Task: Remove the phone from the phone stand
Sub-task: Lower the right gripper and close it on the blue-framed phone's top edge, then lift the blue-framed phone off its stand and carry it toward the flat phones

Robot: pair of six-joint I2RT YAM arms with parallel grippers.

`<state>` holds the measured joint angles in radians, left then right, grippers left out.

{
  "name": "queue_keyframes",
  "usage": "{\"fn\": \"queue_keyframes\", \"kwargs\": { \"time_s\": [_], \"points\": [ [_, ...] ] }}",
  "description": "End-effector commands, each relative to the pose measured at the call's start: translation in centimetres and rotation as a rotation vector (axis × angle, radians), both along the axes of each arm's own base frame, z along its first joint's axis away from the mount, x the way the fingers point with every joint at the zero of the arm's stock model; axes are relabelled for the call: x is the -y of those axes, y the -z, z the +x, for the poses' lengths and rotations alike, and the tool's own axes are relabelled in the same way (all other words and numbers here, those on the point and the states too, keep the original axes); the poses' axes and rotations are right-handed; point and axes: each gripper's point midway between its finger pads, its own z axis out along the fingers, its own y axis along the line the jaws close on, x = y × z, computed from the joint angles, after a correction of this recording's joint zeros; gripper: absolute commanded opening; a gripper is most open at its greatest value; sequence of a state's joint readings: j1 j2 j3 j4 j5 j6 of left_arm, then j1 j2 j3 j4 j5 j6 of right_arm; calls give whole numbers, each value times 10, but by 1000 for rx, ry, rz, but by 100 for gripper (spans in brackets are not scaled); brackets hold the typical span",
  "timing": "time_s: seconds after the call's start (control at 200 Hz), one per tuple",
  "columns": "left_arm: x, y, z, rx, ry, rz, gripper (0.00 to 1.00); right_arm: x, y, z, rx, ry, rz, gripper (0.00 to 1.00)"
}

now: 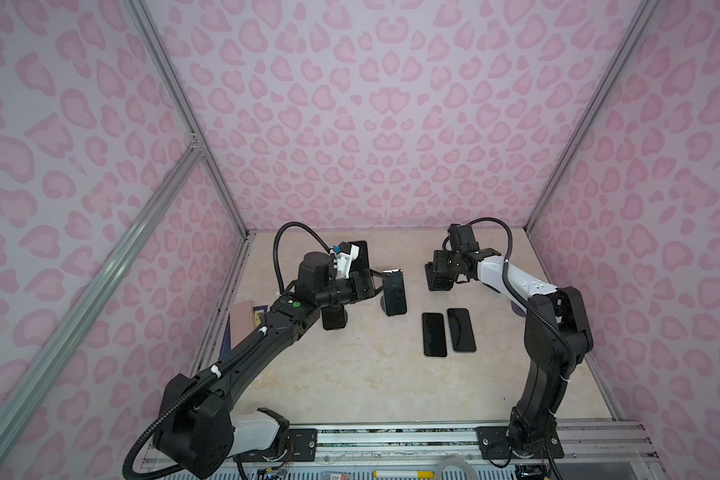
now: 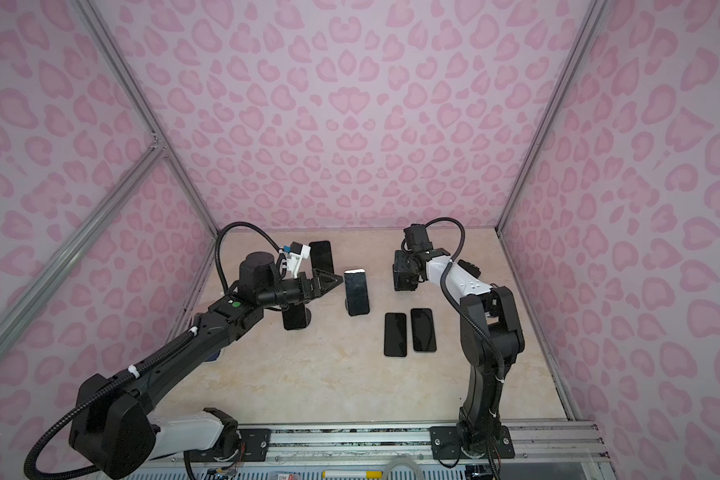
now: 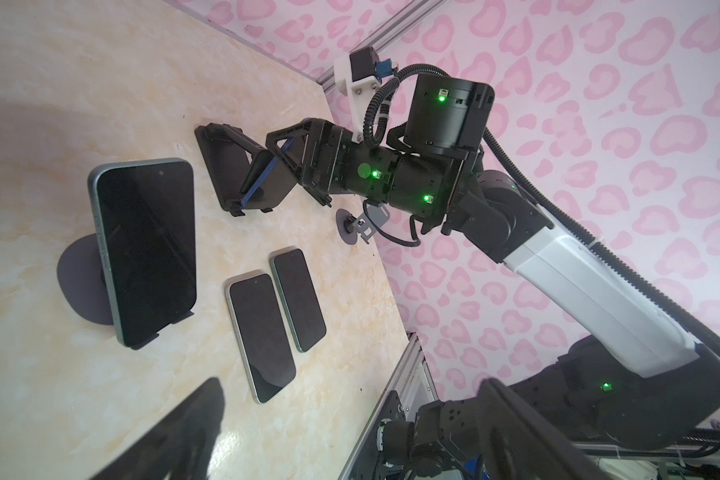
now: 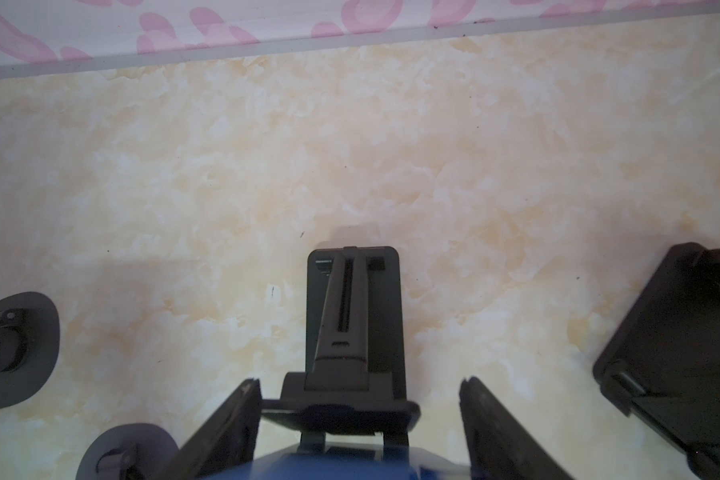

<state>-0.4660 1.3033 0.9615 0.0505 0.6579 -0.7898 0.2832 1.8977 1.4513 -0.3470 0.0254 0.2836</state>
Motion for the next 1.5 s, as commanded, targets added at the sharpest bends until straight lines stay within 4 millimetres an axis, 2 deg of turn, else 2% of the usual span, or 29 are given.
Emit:
{"fn": "queue_keyframes", "kwargs": {
  "time_s": [0.0, 0.325, 0.66, 0.925, 1.04, 1.055, 1.09, 1.235, 1.445, 1.46, 1.495],
  "points": [
    [1, -14, 0, 51, 9, -19, 98, 3, -8, 0, 15, 3, -14, 73],
    [-1, -14, 0, 55, 2, -16, 98, 7, -19, -5, 28, 9, -25, 73],
    [-4, -16, 2, 67, -20, -6, 98, 8, -51, -13, 59, 26, -12, 72],
    [-15, -16, 6, 93, -90, 19, 98, 3, -73, -31, 64, 27, 0, 72],
    [-30, -16, 14, 105, -172, 44, 98, 3, -80, -44, 49, 20, -17, 72],
    [-32, -16, 15, 108, -182, 46, 98, 2, -92, -41, 72, 19, -13, 72],
    [-37, -19, 17, 116, -202, 47, 98, 2, -96, -45, 71, 17, -17, 72],
    [-71, -29, 29, 147, -341, 62, 98, 7, -108, -61, 61, 16, -36, 71],
    [-123, -30, 43, 144, -582, 90, 98, -1, -113, -88, 31, -1, -31, 71],
    [-125, -30, 43, 145, -590, 91, 98, 0, -102, -94, 3, -2, -40, 71],
    [-128, -30, 44, 145, -599, 92, 98, -2, -99, -99, -7, -6, -38, 71]
  ]
}}
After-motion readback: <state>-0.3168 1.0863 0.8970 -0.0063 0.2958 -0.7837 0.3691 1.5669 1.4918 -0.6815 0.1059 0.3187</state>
